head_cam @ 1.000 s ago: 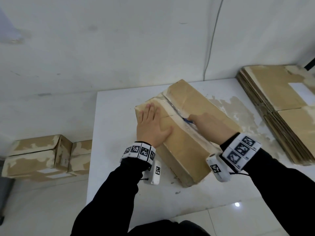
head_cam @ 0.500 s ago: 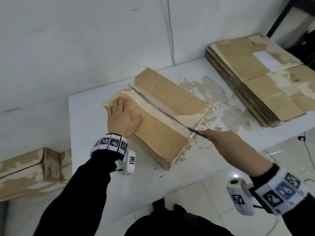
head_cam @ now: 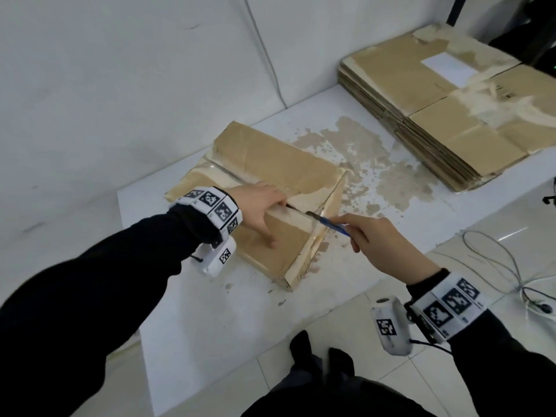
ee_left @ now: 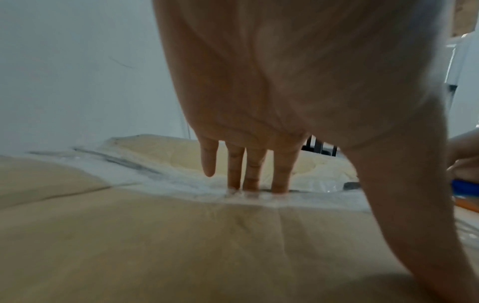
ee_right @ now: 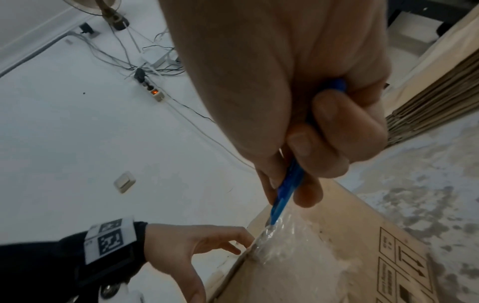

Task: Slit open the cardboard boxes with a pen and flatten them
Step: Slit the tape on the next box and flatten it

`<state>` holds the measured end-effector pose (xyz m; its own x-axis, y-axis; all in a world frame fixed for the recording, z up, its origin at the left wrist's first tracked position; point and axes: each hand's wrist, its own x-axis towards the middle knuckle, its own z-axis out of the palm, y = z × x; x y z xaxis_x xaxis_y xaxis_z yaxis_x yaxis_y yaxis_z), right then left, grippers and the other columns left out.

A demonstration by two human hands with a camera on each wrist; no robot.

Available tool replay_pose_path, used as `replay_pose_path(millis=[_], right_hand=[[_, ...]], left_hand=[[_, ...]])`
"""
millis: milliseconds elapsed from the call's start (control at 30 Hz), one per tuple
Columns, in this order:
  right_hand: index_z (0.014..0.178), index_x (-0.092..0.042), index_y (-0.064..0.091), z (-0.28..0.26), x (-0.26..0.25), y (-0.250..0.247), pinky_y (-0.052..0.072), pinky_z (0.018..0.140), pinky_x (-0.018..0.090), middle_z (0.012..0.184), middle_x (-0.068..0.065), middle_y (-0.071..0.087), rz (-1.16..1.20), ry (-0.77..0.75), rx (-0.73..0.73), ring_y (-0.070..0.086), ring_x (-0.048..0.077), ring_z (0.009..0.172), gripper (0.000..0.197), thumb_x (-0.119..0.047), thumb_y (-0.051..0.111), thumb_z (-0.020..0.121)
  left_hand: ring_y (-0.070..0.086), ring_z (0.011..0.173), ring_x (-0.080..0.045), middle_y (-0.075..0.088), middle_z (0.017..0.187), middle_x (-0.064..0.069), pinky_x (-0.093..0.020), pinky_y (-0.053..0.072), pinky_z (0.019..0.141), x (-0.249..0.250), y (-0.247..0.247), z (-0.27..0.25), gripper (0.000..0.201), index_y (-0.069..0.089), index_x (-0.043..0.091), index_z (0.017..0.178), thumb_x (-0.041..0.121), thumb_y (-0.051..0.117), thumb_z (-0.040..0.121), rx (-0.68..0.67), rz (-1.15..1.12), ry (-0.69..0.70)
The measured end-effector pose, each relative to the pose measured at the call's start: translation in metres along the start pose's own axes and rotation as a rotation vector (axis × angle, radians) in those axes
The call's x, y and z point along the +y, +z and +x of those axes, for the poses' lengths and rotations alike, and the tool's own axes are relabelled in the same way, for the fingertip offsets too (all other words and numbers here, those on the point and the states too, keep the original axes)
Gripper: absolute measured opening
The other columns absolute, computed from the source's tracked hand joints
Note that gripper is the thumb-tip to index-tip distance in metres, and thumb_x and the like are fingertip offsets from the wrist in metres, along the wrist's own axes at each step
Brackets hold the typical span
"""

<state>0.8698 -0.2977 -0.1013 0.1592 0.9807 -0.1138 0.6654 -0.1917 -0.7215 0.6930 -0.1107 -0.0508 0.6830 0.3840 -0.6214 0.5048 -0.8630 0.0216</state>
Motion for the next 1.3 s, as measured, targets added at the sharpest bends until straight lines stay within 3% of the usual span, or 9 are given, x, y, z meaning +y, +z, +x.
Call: replay_pose_path(millis=[200, 367, 500, 667, 800, 867, 967, 1067, 1300], right_hand=[[0.123, -0.024, 0.059, 0.002, 0.000, -0.005, 0.031, 0.042, 0.016, 0.064, 0.002, 0.059, 0.265, 0.154, -0.109, 0.037, 0.005, 0.040, 0.034, -0.015, 0.035, 0.102], [0.117, -0.031, 0.062, -0.019, -0.012, -0.017, 0.026, 0.039, 0.021, 0.063, 0.000, 0.053, 0.395, 0.143, -0.639, 0.029, 0.009, 0.042, 0.030, -0.020, 0.039, 0.102], [0.115, -0.040, 0.057, -0.023, 0.008, -0.045, 0.031, 0.040, 0.023, 0.067, 0.002, 0.065, 0.317, 0.139, -0.265, 0.037, 0.008, 0.042, 0.028, -0.022, 0.043, 0.099], [0.114, -0.033, 0.061, -0.012, 0.012, -0.045, 0.031, 0.043, 0.018, 0.071, -0.004, 0.066, 0.145, 0.002, -0.088, 0.037, 0.006, 0.043, 0.023, -0.025, 0.048, 0.097], [0.117, -0.029, 0.063, -0.004, 0.005, -0.017, 0.035, 0.051, 0.012, 0.076, -0.022, 0.056, -0.067, -0.092, -0.064, 0.050, -0.007, 0.056, 0.025, -0.023, 0.053, 0.095], [0.118, -0.026, 0.063, -0.004, 0.004, -0.009, 0.036, 0.055, 0.010, 0.077, -0.027, 0.051, -0.111, -0.123, -0.026, 0.049, -0.010, 0.063, 0.026, -0.021, 0.054, 0.095], [0.120, -0.026, 0.062, -0.007, 0.002, -0.010, 0.039, 0.059, 0.013, 0.090, -0.013, 0.063, -0.211, -0.172, 0.019, 0.052, 0.001, 0.075, 0.027, -0.021, 0.053, 0.095], [0.123, -0.026, 0.061, -0.006, -0.004, -0.011, 0.047, 0.060, 0.031, 0.088, -0.003, 0.062, -0.367, -0.188, 0.098, 0.057, 0.018, 0.078, 0.029, -0.024, 0.048, 0.097], [0.120, -0.022, 0.061, -0.010, -0.012, 0.004, 0.014, 0.038, 0.019, 0.067, -0.003, 0.043, -0.587, -0.090, 0.164, 0.032, 0.012, 0.043, 0.037, -0.005, 0.061, 0.087]], left_hand=[[0.042, 0.090, -0.014, 0.040, 0.099, 0.006, -0.031, 0.036, 0.071, 0.015, -0.006, -0.005, 0.073, 0.034, 0.022, 0.101, 0.048, 0.086, 0.057, 0.113, -0.082, -0.015], [0.044, 0.092, -0.013, 0.044, 0.109, 0.001, -0.027, 0.037, 0.065, 0.013, -0.004, -0.017, 0.078, 0.039, 0.016, 0.108, 0.053, 0.084, 0.057, 0.241, -0.091, -0.057], [0.037, 0.116, -0.016, 0.038, 0.126, -0.001, -0.026, 0.042, 0.081, 0.017, 0.009, -0.019, 0.083, 0.043, 0.016, 0.126, 0.054, 0.080, 0.061, 0.326, -0.020, -0.056], [0.049, 0.100, -0.016, 0.049, 0.109, 0.002, -0.032, 0.044, 0.088, 0.016, 0.029, -0.012, 0.050, 0.052, 0.016, 0.112, 0.046, 0.072, 0.077, 0.215, -0.315, -0.146], [0.046, 0.064, -0.017, 0.049, 0.070, -0.001, -0.027, 0.035, 0.058, 0.023, 0.021, 0.012, 0.036, 0.051, 0.016, 0.072, 0.047, 0.055, 0.091, 0.191, -0.760, -0.392], [0.042, 0.056, -0.013, 0.047, 0.062, 0.001, -0.025, 0.031, 0.050, 0.023, 0.016, 0.021, 0.034, 0.056, 0.015, 0.076, 0.045, 0.057, 0.090, 0.256, -1.159, -0.528], [0.037, 0.052, -0.010, 0.051, 0.056, 0.002, -0.018, 0.032, 0.043, 0.020, 0.019, 0.021, 0.022, 0.062, 0.011, 0.075, 0.028, 0.066, 0.089, 0.426, -1.673, -0.583], [0.042, 0.055, -0.011, 0.052, 0.065, 0.002, -0.018, 0.034, 0.044, 0.021, 0.027, 0.019, 0.020, 0.063, 0.008, 0.079, 0.026, 0.071, 0.084, 0.518, -1.687, -0.566], [0.044, 0.060, -0.011, 0.052, 0.073, 0.002, -0.021, 0.037, 0.051, 0.027, 0.033, 0.018, 0.017, 0.063, 0.013, 0.075, 0.025, 0.069, 0.086, 0.604, -1.694, -0.520]])
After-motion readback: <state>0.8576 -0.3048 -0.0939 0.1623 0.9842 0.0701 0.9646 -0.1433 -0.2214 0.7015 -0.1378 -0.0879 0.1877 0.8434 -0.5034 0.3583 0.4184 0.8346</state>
